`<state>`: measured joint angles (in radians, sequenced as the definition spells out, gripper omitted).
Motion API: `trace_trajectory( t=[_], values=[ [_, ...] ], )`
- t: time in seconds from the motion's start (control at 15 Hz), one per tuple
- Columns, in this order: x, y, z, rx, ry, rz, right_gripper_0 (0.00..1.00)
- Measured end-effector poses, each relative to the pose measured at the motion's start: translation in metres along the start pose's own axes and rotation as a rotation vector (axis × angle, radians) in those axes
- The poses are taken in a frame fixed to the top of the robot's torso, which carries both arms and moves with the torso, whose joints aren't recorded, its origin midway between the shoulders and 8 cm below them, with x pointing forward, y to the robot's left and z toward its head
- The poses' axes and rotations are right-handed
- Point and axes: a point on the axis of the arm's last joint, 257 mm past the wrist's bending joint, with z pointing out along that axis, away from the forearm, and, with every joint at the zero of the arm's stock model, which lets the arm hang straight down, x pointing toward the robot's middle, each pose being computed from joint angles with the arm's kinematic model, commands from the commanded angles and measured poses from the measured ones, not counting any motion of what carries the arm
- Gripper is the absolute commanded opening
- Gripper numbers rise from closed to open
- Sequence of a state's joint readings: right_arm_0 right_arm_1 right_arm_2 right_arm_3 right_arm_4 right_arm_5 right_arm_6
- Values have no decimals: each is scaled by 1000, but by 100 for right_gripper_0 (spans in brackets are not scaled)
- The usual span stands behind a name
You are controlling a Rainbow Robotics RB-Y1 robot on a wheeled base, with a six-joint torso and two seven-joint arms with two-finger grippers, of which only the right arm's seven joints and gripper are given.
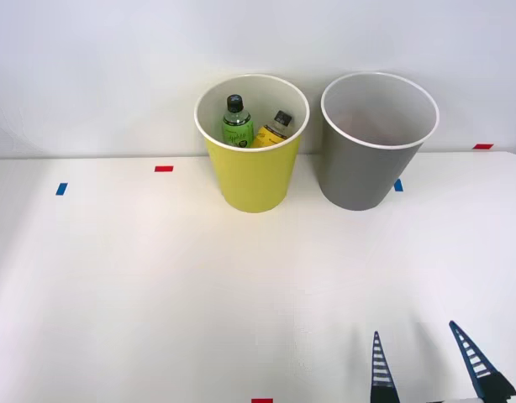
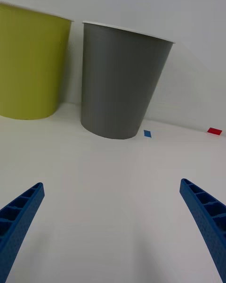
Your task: Put cans in the gray bin, plastic bottles in the light green bin
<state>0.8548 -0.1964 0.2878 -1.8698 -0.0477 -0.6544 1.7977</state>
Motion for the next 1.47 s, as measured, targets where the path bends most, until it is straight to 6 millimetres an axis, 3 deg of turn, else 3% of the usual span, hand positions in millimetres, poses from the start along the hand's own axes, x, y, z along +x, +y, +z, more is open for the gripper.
trace_trajectory(
  t=[0.27,0.53,1.47],
  values=[
    [11,20,-18,-12,-13,49,100],
    [14,26,-29,25,14,173,100],
    [19,18,-38,27,31,184,100]
  ],
)
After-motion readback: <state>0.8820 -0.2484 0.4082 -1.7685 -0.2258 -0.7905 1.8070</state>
